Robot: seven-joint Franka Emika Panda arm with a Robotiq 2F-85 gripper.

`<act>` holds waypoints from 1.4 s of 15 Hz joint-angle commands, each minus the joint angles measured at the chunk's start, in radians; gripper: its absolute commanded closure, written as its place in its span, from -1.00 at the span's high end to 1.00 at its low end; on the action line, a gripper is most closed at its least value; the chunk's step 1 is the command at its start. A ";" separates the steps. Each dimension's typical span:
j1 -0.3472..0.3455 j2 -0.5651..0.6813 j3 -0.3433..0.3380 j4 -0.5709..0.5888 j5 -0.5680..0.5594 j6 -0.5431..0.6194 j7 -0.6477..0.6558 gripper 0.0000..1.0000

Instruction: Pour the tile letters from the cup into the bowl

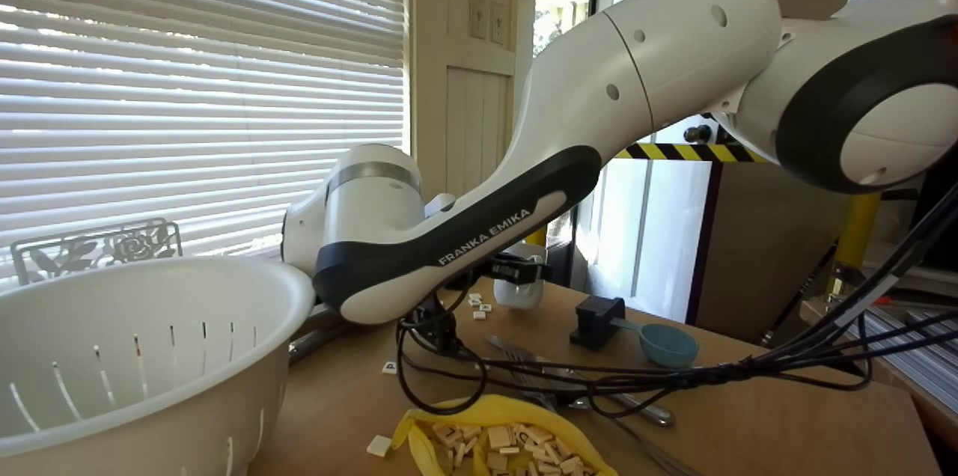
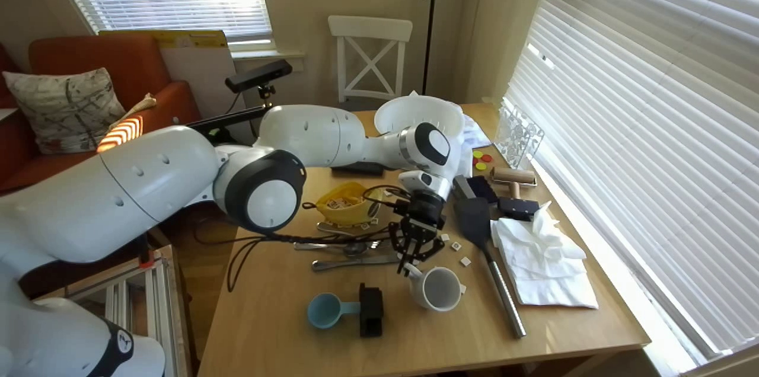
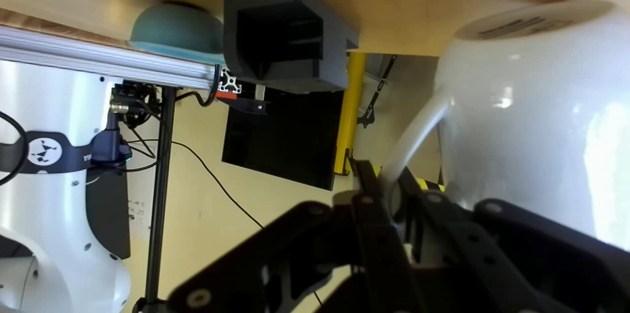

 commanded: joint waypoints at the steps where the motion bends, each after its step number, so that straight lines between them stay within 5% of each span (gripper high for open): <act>1: 0.007 0.045 -0.002 0.044 -0.026 0.017 -0.068 -0.46; 11: 0.013 0.043 0.008 0.039 -0.022 0.070 -0.176 1.00; 21: 0.019 0.045 0.005 0.032 -0.019 0.200 -0.340 1.00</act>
